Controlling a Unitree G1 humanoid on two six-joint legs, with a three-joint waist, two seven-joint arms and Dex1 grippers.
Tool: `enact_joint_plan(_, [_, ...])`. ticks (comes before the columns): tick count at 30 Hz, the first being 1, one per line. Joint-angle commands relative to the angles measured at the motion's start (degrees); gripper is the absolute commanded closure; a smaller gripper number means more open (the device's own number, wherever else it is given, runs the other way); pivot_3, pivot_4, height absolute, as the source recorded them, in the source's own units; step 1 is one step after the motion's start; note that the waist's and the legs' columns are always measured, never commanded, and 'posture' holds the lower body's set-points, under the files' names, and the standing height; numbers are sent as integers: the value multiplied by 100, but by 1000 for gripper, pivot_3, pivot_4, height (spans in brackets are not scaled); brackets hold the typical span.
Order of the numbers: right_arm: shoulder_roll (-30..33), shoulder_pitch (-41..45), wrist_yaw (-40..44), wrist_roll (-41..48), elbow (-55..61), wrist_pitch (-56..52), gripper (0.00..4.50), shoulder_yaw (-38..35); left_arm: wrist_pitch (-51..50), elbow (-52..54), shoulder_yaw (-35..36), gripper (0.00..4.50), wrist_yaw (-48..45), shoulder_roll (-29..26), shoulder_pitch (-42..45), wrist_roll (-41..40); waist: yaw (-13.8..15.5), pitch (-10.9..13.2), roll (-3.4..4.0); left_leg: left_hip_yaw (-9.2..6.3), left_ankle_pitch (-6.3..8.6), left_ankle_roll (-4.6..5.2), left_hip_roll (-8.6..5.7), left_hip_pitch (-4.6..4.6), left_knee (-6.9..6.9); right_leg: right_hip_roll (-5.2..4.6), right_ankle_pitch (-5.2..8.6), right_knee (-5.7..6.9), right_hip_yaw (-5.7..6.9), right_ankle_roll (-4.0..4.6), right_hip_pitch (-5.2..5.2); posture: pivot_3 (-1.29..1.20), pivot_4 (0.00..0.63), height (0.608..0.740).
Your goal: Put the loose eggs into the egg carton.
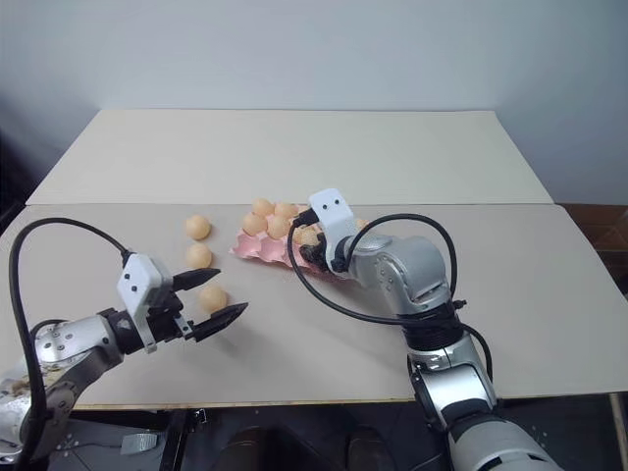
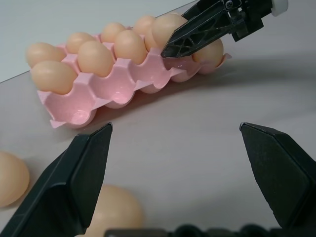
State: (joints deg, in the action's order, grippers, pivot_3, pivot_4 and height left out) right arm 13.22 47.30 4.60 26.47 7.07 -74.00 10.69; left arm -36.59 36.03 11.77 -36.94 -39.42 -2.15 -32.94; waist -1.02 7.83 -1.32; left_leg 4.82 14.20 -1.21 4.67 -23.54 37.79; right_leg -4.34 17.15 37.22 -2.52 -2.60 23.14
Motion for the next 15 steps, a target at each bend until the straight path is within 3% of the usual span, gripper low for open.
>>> enact_joint_plan(1, [2,79,141,-222,40,268,404,3,12,249,178,0,36,-48,-8,-105,2,0,0,0,0,0,0,0,0,0,0,0,0,0,0,0,150,740])
enact_joint_plan(2, [25,56,177,-274,46,281,67,5,-3,264,199,0,40,-55,-12,-123,2,0,0,1,0,0,0,0,0,0,0,0,0,0,-1,0,150,740])
enact_joint_plan(3, [41,46,218,-308,56,280,26,-10,-13,268,218,0,40,-66,-8,-138,2,0,0,1,0,0,0,0,0,-1,0,1,0,0,-1,0,150,740])
enact_joint_plan(9, [143,122,461,-351,354,114,26,-163,-35,171,417,0,-18,-218,31,-236,-2,0,0,1,0,0,0,1,0,1,0,1,0,0,0,0,150,740])
enact_joint_plan(15, [721,586,1185,342,1362,-547,26,-955,-275,-278,1412,0,-464,-715,24,-731,8,1,1,0,0,0,1,-1,-1,1,0,0,2,0,4,0,150,740])
